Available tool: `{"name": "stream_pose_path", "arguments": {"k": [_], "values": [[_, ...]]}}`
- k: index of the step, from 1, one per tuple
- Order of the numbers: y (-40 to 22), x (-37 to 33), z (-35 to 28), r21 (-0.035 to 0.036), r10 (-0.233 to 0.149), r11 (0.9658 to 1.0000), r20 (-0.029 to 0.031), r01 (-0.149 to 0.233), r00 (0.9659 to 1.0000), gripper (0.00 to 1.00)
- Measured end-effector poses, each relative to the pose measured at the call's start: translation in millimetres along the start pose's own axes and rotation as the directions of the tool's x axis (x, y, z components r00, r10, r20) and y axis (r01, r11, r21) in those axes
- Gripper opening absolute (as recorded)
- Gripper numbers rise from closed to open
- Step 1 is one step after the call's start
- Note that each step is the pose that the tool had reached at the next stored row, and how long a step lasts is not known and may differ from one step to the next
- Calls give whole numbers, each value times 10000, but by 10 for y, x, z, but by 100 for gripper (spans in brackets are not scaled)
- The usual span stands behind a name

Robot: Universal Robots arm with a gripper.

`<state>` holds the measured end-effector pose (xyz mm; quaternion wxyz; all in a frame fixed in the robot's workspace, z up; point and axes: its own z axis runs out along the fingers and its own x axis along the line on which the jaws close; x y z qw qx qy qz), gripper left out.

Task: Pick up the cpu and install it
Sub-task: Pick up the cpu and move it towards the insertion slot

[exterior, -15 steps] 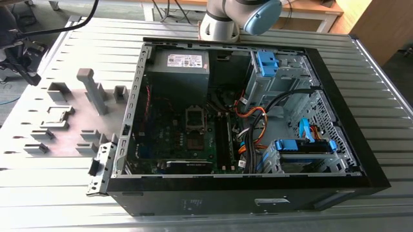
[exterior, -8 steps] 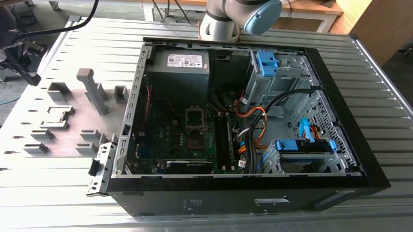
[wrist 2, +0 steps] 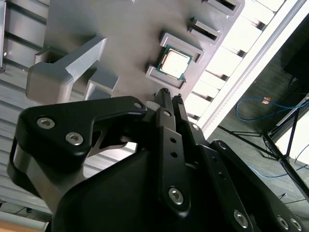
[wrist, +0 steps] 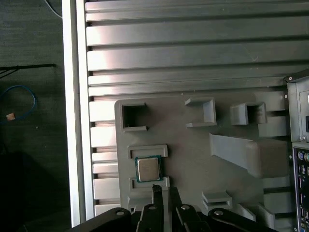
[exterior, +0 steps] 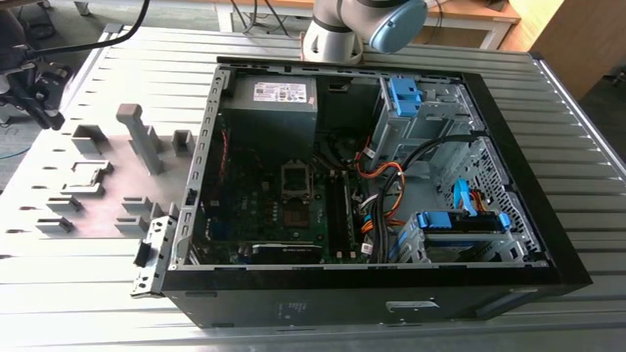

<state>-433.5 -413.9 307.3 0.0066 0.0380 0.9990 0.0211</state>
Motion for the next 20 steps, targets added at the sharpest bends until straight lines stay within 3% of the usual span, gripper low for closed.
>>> {"name": "stream_pose_path", "arguments": {"k": [1,7,8,12,20], "values": [[0,0,0,0,0,10000,0,0,10000,17],[0,0,1,0,0,10000,0,0,10000,47],[0,0,1,0,0,10000,0,0,10000,47],[0,0,1,0,0,10000,0,0,10000,65],[-3,3,62,-1,-58,10000,-2,58,10000,65]]}}
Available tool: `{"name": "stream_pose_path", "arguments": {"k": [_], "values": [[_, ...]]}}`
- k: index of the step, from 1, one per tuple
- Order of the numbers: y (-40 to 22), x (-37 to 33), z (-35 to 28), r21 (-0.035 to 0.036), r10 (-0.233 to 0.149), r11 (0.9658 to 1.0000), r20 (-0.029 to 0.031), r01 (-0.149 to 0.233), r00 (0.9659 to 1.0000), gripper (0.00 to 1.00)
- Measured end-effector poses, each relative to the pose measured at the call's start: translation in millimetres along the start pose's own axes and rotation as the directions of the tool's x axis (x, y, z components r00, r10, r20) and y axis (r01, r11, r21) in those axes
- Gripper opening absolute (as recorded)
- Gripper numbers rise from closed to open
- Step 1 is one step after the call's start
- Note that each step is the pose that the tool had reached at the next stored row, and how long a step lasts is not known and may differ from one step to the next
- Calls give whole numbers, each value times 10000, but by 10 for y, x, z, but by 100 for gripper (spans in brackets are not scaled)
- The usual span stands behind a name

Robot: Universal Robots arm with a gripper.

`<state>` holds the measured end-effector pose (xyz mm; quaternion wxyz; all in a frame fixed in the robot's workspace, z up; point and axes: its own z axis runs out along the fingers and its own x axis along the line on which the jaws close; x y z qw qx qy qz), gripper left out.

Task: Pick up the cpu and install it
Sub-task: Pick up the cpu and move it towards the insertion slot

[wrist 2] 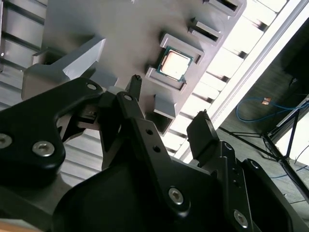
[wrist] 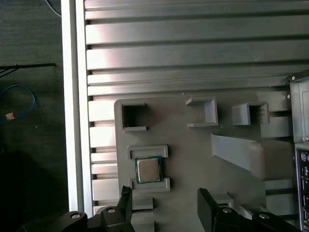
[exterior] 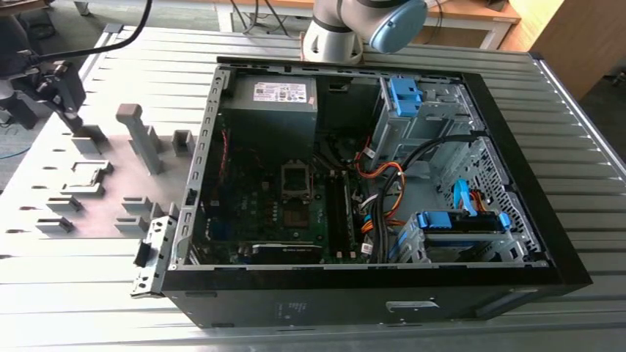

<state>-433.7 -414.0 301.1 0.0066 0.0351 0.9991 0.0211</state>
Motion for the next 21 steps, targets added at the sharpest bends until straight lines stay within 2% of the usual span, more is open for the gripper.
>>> {"name": "stream_pose_path", "arguments": {"k": [6,21], "values": [[-4,10,78,-2,-228,9997,-10,228,9997,65],[-17,32,350,-6,-510,9987,-24,510,9987,65]]}}
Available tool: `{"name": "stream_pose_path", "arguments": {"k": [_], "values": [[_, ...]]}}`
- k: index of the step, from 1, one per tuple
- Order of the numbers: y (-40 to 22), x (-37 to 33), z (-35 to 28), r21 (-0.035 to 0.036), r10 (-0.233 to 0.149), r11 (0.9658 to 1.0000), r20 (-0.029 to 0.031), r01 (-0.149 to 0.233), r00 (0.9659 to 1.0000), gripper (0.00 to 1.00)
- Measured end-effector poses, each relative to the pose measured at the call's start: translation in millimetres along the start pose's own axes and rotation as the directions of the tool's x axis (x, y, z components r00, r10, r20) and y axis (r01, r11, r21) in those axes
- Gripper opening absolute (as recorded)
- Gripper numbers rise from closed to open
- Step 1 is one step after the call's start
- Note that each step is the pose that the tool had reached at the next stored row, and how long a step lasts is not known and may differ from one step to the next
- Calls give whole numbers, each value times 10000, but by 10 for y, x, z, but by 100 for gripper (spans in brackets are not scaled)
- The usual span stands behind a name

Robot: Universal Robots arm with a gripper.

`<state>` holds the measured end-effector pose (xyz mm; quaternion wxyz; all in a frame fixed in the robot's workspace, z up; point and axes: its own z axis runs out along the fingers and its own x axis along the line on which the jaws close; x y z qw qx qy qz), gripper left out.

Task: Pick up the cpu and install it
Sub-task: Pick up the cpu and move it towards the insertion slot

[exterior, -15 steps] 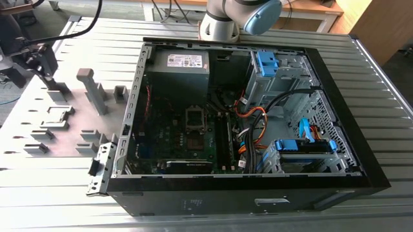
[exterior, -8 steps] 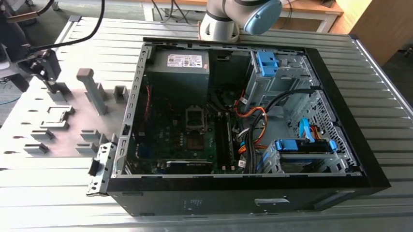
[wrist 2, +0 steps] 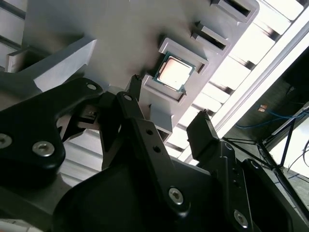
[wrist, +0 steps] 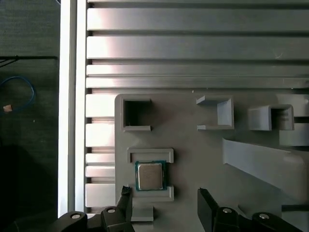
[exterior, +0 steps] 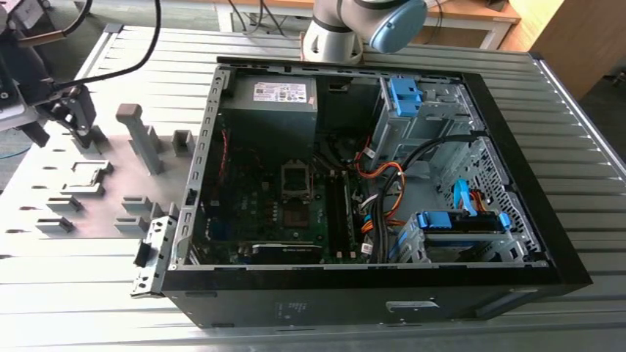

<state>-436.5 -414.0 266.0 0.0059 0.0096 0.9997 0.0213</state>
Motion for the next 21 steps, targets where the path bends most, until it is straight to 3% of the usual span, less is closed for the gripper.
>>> {"name": "stream_pose_path", "arguments": {"k": [21], "values": [[-17,57,381,-4,-323,9995,-34,323,9995,65]]}}
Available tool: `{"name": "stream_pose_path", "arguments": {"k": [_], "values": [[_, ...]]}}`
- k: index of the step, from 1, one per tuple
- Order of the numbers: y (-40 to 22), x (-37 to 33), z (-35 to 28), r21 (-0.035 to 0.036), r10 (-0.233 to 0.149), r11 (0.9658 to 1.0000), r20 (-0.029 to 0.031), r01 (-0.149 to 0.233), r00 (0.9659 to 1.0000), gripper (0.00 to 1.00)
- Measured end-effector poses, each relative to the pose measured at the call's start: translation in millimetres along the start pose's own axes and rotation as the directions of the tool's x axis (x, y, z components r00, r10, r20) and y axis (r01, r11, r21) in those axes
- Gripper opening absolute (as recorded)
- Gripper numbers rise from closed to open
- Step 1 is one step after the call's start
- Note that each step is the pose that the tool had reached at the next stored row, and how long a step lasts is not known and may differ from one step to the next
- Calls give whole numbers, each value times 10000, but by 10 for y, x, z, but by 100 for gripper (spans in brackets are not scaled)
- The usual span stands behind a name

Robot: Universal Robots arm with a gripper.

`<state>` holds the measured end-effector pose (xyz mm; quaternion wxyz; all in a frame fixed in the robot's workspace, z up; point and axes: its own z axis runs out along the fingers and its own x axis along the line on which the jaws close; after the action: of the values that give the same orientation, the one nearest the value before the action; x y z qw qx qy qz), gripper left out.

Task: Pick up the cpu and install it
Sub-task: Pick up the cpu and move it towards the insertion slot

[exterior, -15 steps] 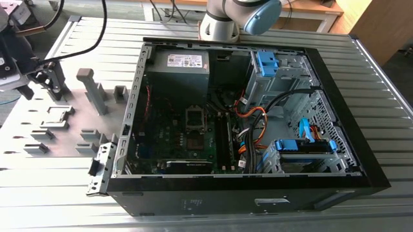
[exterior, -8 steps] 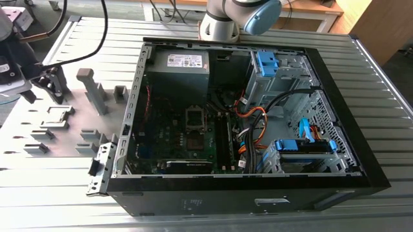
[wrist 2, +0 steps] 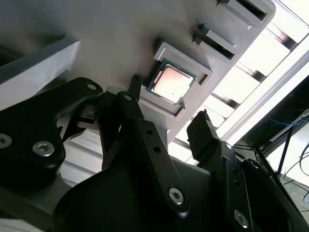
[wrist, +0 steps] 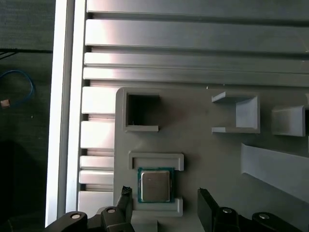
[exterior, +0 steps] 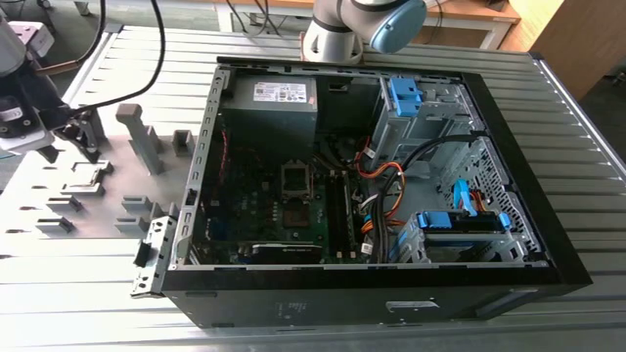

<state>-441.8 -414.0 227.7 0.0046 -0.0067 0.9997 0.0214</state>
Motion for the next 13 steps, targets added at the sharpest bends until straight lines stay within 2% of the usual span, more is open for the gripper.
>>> {"name": "stream_pose_path", "arguments": {"k": [13], "values": [[-9,25,223,-2,-171,9999,-31,171,9998,65]]}}
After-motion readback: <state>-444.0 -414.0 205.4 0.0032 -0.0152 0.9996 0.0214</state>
